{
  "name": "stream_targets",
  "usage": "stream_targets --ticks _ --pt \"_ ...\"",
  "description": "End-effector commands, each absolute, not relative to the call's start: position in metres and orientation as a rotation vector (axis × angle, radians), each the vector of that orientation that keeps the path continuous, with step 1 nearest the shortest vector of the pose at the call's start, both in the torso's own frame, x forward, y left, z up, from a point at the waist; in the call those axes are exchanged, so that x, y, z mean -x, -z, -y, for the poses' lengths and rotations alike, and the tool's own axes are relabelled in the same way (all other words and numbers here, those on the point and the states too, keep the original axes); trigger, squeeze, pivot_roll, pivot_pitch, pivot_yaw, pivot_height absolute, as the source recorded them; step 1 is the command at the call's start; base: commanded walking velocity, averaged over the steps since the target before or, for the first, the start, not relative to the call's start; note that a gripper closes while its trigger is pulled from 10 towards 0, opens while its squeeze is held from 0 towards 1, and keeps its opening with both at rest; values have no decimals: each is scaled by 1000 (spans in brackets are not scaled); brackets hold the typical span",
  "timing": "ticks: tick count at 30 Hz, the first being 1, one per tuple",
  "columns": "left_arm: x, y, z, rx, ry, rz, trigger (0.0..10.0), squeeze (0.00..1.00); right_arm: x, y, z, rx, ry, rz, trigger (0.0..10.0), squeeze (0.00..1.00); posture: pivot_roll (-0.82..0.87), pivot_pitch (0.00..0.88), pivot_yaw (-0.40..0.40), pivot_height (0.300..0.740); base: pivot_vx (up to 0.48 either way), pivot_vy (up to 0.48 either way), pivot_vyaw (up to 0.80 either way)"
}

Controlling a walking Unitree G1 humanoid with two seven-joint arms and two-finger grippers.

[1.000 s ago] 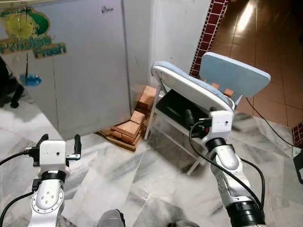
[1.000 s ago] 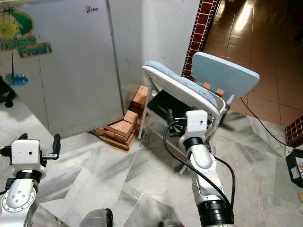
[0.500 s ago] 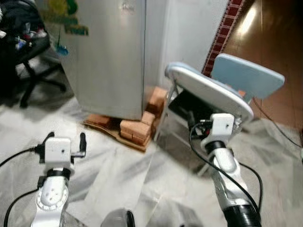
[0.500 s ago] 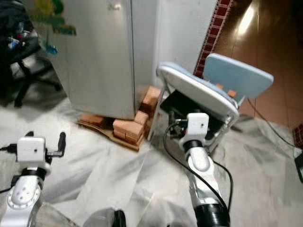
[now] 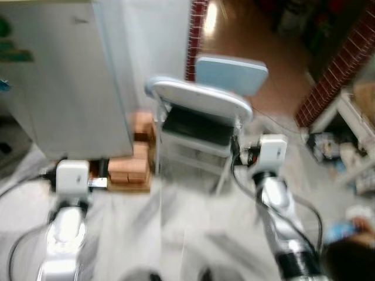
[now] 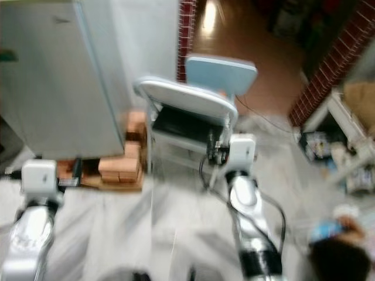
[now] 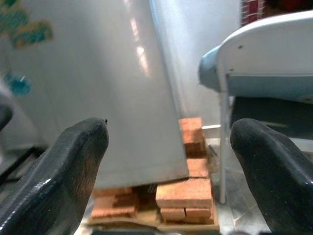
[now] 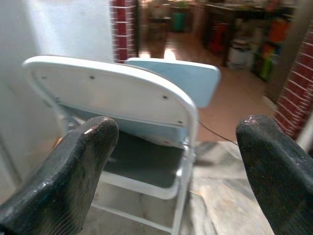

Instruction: Restocking fridge

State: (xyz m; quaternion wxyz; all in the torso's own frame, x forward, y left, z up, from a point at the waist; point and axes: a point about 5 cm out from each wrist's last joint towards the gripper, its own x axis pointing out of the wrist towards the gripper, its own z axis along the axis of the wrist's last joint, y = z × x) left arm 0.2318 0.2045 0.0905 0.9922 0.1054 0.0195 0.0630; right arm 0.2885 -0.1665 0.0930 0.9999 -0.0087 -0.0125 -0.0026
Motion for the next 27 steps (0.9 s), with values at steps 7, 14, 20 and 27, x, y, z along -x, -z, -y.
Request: stream_targets --ticks 7,14,20,27 --pt "-228 -86 -204 -205 -117 -63 10000 0 -287 -95 165 22 -3 34 10000 0 -4 82 37 740 0 480 -81" --pt "-222 -78 -203 -196 -121 -88 10000 0 -283 -95 174 32 16 34 10000 0 0 60 22 740 0 480 0" --pt "-218 -77 -207 -196 -143 -90 10000 0 -280 -92 177 45 13 11 10000 0 16 45 -3 740 0 480 0" --pt "-211 -71 -210 -203 -148 -110 10000 0 -273 -86 183 53 24 -5 10000 0 8 19 5 740 0 480 -575"
